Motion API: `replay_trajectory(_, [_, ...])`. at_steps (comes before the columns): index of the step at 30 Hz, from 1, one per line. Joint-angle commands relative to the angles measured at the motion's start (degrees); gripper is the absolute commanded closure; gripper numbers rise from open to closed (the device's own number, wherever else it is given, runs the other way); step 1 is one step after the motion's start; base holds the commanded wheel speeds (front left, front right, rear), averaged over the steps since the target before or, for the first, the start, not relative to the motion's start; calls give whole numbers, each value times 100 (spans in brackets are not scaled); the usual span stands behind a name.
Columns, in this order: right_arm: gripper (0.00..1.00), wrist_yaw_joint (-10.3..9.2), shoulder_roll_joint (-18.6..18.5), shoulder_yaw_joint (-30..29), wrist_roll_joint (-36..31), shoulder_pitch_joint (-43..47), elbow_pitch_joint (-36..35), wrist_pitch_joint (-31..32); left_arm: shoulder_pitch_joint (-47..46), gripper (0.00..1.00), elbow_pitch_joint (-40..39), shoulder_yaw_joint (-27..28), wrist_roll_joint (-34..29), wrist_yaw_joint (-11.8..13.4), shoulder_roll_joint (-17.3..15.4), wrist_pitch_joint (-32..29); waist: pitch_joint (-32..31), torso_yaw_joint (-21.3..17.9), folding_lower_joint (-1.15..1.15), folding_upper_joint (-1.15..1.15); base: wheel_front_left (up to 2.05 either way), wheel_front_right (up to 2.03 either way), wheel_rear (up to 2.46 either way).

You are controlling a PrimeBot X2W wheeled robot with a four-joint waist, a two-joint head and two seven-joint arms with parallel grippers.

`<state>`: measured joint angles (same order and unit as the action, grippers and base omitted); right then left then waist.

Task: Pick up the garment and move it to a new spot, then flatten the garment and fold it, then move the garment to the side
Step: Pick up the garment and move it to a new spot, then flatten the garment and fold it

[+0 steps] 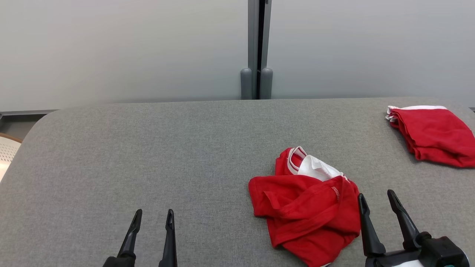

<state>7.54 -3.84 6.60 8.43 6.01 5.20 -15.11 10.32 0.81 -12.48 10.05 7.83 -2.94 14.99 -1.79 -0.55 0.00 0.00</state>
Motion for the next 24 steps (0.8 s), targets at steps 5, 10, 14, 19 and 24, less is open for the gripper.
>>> replay_trajectory(5, [0, -12, 3, -11, -20, 86, 42, -3, 62, 0, -25, 27, 67, -35, -5, 26, -40, 19, 0, 0, 0, 0, 0])
replay_trajectory(10, [0, -12, -7, 9, -30, 84, 58, -3, 57, 0, -2, -34, 120, 2, -4, 26, -38, 30, 0, 0, 0, 0, 0])
replay_trajectory(14, [0, -12, -34, 14, -41, 82, 50, -3, -13, 0, 32, -65, 133, 30, -4, 26, -17, 35, 0, 0, 0, 0, 0])
replay_trajectory(19, [0, -12, -57, 14, -56, 73, 30, -3, -117, 0, 56, -111, 114, 69, -4, 26, 36, 30, 0, 0, 0, 0, 0])
replay_trajectory(24, [0, -12, -84, 57, -24, -64, 4, -3, -379, 0, 227, -259, 67, -56, -4, 26, 222, -29, 0, 0, 0, 0, 0])
